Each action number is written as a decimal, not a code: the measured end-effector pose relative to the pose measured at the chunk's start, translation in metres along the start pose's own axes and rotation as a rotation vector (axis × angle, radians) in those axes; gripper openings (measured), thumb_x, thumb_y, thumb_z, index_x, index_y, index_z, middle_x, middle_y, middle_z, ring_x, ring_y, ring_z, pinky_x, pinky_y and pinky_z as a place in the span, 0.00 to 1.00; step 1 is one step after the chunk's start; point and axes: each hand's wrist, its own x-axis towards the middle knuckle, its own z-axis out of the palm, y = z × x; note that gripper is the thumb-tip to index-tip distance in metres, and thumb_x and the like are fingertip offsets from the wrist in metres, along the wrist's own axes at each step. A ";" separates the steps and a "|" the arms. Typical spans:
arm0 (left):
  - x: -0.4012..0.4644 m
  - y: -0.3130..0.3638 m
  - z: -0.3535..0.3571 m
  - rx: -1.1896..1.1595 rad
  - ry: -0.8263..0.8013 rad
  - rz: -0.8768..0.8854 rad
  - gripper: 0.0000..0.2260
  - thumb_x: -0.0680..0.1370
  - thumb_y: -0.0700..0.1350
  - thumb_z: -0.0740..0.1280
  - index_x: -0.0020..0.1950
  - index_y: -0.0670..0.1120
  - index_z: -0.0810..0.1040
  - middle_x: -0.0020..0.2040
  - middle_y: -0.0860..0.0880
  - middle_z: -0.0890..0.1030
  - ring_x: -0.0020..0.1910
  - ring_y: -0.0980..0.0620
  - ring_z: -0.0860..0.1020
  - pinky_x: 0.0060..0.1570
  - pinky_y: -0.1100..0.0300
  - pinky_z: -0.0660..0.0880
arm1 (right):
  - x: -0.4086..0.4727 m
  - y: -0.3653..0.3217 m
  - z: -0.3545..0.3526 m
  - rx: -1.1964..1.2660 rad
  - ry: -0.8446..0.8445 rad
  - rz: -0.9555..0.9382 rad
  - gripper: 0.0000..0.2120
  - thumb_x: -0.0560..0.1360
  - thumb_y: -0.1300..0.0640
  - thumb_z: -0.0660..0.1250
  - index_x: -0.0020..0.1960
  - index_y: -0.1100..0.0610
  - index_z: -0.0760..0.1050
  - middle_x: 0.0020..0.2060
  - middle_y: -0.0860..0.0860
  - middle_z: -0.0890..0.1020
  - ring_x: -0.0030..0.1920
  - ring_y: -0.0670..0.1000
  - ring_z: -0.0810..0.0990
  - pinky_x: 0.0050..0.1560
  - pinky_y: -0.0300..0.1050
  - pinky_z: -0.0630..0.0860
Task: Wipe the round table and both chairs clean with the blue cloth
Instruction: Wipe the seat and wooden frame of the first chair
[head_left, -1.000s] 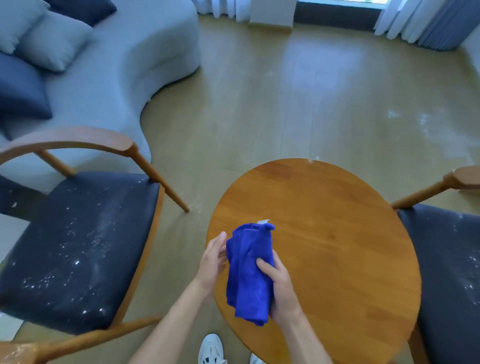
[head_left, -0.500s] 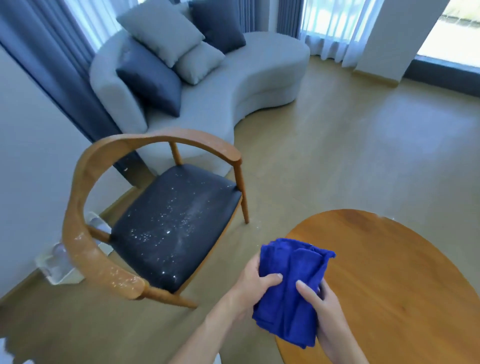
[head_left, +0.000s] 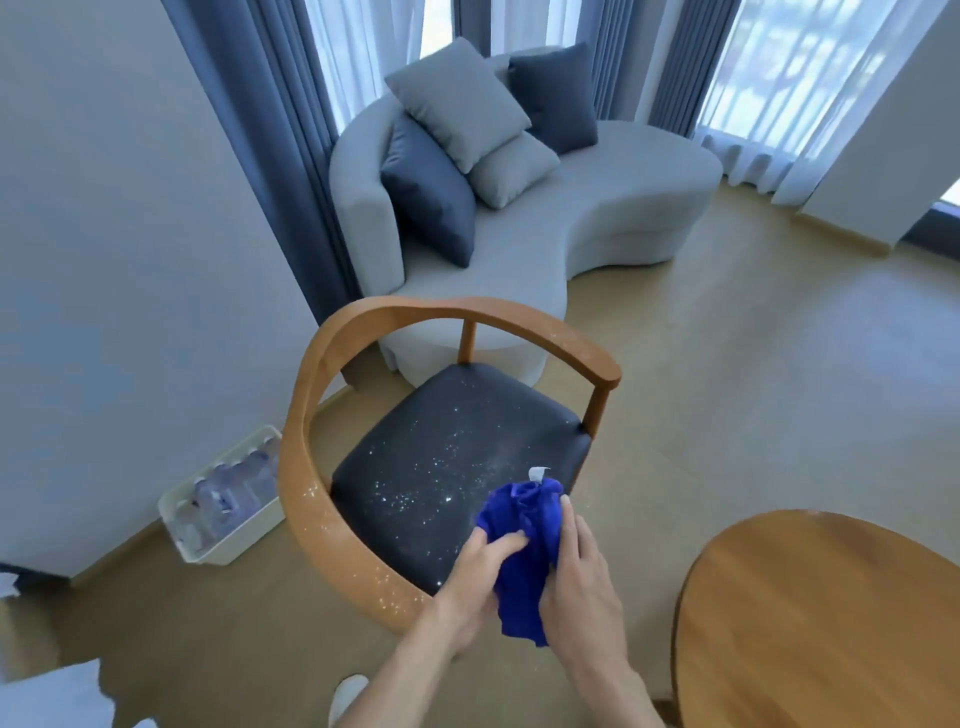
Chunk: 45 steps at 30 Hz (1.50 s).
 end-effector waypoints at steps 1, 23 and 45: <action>0.001 0.011 -0.017 -0.086 -0.106 -0.014 0.18 0.76 0.47 0.66 0.66 0.46 0.75 0.62 0.44 0.80 0.62 0.45 0.77 0.64 0.47 0.72 | 0.005 -0.021 0.010 -0.102 -0.022 0.006 0.35 0.80 0.58 0.53 0.77 0.49 0.34 0.77 0.50 0.51 0.75 0.51 0.58 0.61 0.43 0.70; 0.075 0.138 -0.154 0.186 -0.064 -0.098 0.14 0.77 0.47 0.68 0.61 0.45 0.76 0.54 0.43 0.83 0.54 0.43 0.81 0.48 0.52 0.79 | 0.050 -0.115 0.054 -0.218 0.079 -0.149 0.40 0.61 0.64 0.77 0.70 0.52 0.70 0.58 0.54 0.77 0.46 0.52 0.80 0.41 0.41 0.79; 0.275 0.160 -0.162 0.402 -0.364 -0.300 0.14 0.78 0.38 0.66 0.63 0.44 0.76 0.60 0.40 0.80 0.58 0.41 0.79 0.57 0.43 0.77 | 0.247 -0.037 0.078 0.419 -0.259 0.168 0.34 0.69 0.62 0.63 0.70 0.39 0.60 0.49 0.42 0.80 0.44 0.45 0.80 0.45 0.42 0.80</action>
